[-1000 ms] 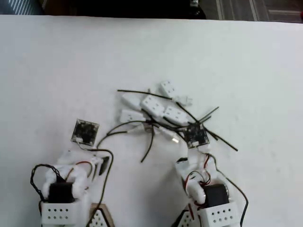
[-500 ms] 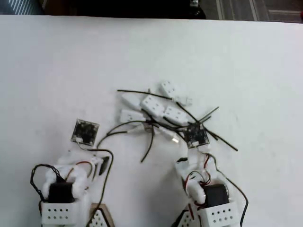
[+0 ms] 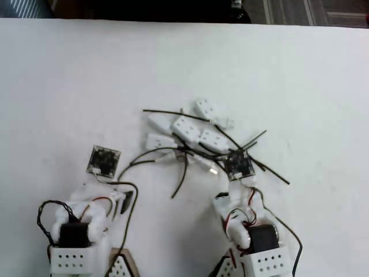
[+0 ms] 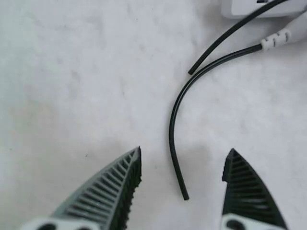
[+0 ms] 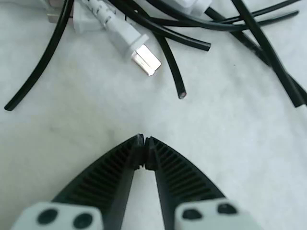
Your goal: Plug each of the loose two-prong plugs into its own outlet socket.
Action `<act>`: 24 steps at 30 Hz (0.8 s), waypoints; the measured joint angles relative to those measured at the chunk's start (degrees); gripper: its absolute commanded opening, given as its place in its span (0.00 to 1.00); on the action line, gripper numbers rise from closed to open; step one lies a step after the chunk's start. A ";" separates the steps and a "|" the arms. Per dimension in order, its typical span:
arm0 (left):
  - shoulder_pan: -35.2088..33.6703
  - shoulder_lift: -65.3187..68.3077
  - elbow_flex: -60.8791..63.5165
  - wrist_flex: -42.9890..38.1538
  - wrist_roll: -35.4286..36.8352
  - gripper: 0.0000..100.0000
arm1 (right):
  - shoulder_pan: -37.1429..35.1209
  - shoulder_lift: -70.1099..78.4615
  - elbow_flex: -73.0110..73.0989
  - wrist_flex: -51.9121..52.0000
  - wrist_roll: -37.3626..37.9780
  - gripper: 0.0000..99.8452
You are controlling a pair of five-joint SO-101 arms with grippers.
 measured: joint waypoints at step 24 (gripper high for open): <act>0.00 0.00 0.00 0.00 0.00 0.28 | -3.16 -0.09 -0.35 -0.26 0.00 0.02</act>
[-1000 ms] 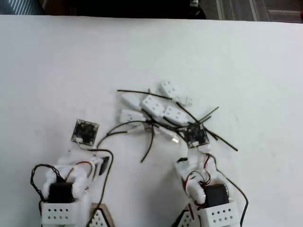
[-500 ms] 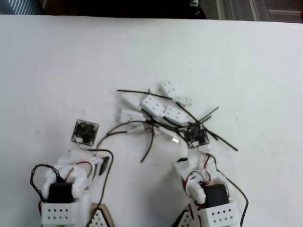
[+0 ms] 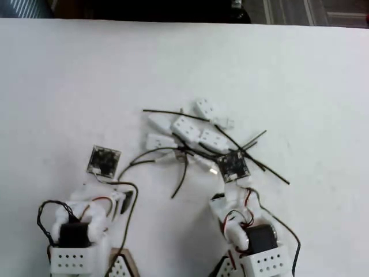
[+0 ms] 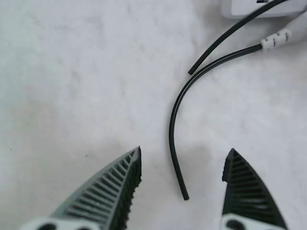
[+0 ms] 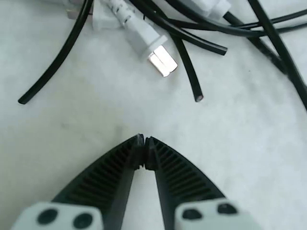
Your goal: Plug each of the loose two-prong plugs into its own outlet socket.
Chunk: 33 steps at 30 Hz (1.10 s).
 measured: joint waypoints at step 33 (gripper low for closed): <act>0.00 0.00 0.00 -0.35 0.00 0.03 | -4.48 37.54 -40.62 -12.04 10.02 0.08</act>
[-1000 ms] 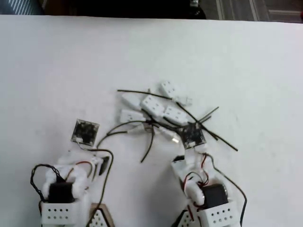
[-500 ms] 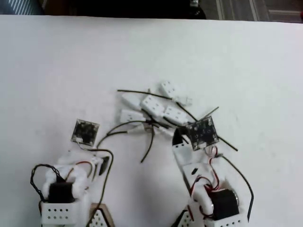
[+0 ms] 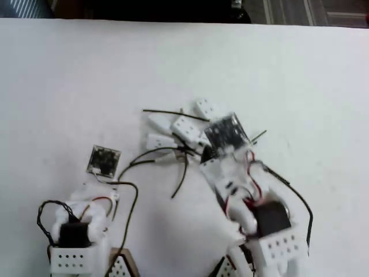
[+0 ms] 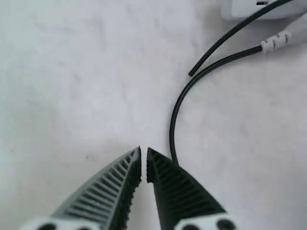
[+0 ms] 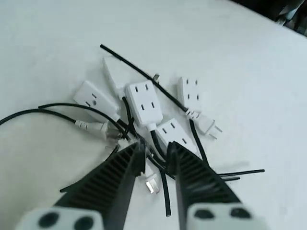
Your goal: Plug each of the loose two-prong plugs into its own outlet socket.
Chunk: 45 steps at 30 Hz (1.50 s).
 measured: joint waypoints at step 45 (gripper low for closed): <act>0.00 0.00 0.00 -0.18 0.00 0.03 | -1.14 67.25 -26.99 6.86 15.38 0.07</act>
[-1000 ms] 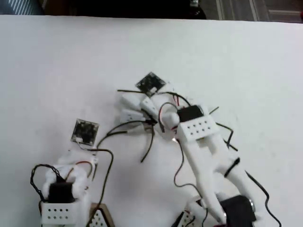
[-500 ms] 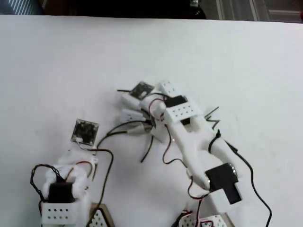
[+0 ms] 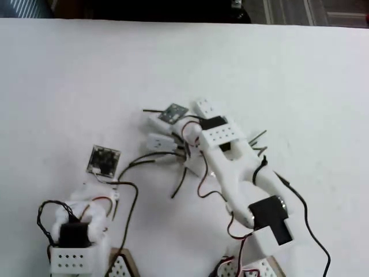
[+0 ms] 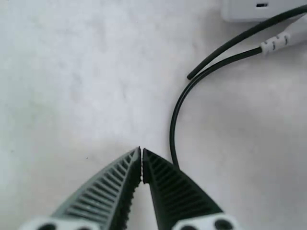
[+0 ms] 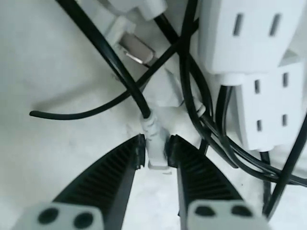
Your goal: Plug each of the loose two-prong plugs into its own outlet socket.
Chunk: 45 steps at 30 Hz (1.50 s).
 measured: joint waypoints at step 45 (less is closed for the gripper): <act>-1.14 0.00 0.00 0.00 0.00 0.03 | 1.58 5.98 -3.60 2.73 2.29 0.07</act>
